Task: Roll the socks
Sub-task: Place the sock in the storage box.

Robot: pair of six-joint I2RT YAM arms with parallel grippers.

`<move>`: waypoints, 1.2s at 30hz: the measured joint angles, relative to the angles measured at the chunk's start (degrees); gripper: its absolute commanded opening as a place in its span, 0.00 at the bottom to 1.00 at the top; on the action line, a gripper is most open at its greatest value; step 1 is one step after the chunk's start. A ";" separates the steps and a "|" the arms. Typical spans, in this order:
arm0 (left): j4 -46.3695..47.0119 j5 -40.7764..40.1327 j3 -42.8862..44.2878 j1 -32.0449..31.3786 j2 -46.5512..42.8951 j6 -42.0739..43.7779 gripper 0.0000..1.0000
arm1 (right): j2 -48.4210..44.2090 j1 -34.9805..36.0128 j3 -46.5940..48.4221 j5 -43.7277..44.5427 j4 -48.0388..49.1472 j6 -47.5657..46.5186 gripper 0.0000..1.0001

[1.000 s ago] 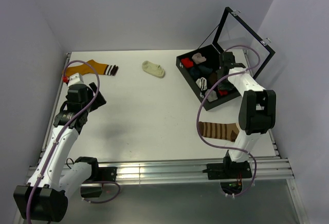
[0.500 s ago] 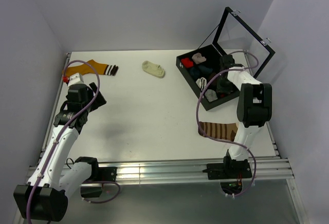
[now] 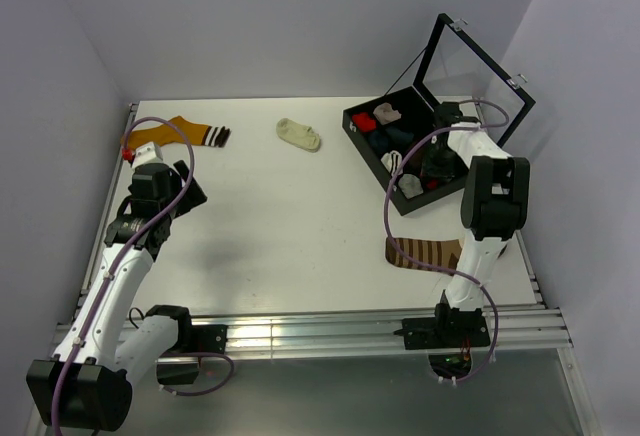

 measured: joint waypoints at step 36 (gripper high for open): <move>0.11 0.00 0.00 0.00 0.02 0.00 0.80 | -5.92 -0.37 -4.66 1.62 1.84 11.56 0.25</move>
